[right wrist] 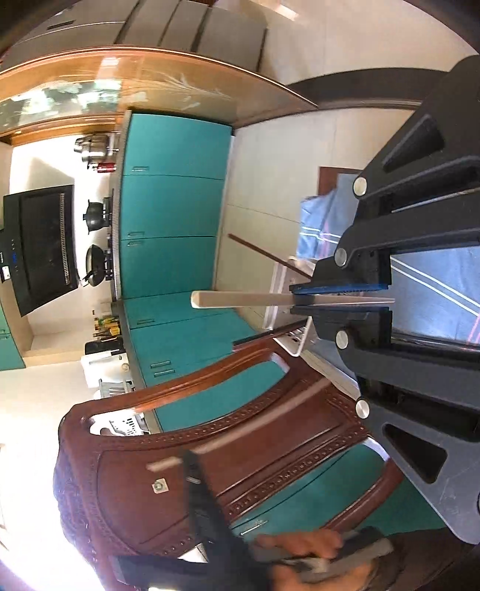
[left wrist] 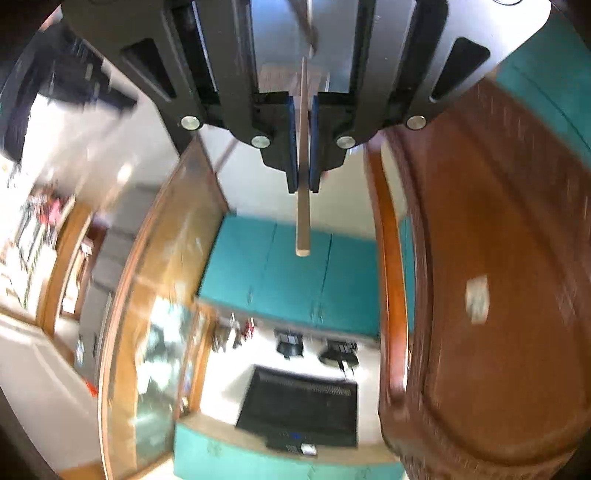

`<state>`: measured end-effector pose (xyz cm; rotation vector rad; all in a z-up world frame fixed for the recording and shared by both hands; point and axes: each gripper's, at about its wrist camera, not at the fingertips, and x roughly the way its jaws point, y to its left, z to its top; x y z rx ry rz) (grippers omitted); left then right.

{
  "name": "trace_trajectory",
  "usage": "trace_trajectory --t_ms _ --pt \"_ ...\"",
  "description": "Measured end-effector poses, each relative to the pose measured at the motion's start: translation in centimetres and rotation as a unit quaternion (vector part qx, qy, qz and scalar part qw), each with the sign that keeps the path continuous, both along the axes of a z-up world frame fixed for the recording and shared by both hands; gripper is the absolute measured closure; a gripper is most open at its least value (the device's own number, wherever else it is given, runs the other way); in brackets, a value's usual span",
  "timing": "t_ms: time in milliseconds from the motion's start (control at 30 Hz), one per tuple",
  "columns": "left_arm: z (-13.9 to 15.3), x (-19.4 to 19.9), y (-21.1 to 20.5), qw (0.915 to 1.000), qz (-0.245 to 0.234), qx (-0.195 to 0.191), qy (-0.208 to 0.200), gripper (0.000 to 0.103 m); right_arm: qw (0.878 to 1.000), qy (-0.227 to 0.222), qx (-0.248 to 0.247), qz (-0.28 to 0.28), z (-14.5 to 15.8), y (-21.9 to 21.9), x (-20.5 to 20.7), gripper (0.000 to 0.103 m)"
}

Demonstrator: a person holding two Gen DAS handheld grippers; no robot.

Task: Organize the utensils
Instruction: 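Lift both light wooden chopsticks and release them into the white holder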

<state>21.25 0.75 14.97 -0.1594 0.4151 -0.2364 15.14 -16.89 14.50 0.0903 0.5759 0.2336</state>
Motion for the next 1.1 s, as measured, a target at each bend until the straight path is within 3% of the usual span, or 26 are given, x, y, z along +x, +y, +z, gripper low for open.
trace_trajectory --t_ms 100,200,300,533,733,867,967,1100 --pt "0.6 2.1 -1.4 0.9992 0.017 -0.005 -0.036 0.096 1.000 0.000 0.000 -0.002 0.2 0.2 1.2 0.097" --pt "-0.7 4.6 -3.3 0.9988 0.030 0.007 -0.040 0.096 1.000 -0.009 0.012 -0.003 0.4 0.2 2.2 0.097" --pt "-3.7 7.6 -5.1 0.9987 0.035 0.032 -0.019 0.096 0.999 -0.028 0.027 -0.011 1.3 -0.1 3.1 0.097" --pt "-10.0 10.3 -5.4 0.9976 0.036 0.037 0.045 0.096 0.994 -0.075 0.049 -0.056 1.5 -0.4 6.1 0.097" --pt "-10.5 8.5 -4.2 0.9979 0.032 0.038 0.042 0.094 0.994 -0.064 0.039 -0.074 -1.5 0.3 9.0 0.097" --pt "-10.5 4.5 -2.7 0.9987 0.026 0.035 0.027 0.077 0.996 -0.049 0.018 -0.077 -3.7 0.9 9.9 0.097" --pt "-11.8 2.0 -2.4 0.9983 0.018 0.043 0.034 0.076 0.996 -0.037 0.006 -0.085 -4.5 1.0 10.0 0.096" --pt "-14.5 -0.7 -2.1 0.9965 0.007 0.061 0.056 0.076 0.994 -0.059 0.005 -0.091 -3.4 0.5 7.9 0.080"
